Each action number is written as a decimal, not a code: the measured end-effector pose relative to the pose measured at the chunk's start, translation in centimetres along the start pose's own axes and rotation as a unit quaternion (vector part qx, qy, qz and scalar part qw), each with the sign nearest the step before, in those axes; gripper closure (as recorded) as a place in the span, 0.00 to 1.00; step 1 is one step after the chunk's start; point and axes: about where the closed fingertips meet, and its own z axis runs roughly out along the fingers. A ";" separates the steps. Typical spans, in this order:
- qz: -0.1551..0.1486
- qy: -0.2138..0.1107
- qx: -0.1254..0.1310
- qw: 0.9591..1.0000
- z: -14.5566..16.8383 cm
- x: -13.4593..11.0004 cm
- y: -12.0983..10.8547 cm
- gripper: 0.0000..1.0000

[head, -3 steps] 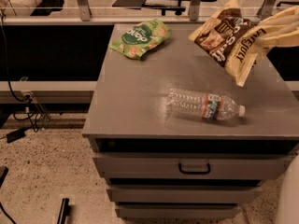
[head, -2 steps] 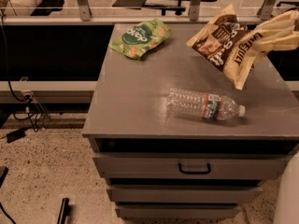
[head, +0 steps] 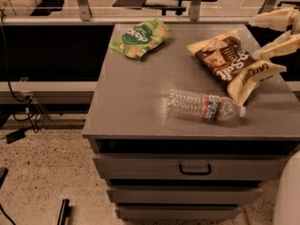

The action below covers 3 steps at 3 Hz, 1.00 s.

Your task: Move brown chip bag near water bottle

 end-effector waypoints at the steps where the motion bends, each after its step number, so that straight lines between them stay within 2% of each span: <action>1: 0.000 -0.003 0.013 1.000 0.3 -0.1 -0.9 0.00; 2: 0.001 -0.006 0.022 1.000 0.7 -0.1 -1.5 0.00; 3: -0.021 0.016 0.035 0.999 -1.1 -0.7 -1.4 0.00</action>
Offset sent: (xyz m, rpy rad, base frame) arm 0.0085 0.0017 0.0025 0.0129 -0.0114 -0.0200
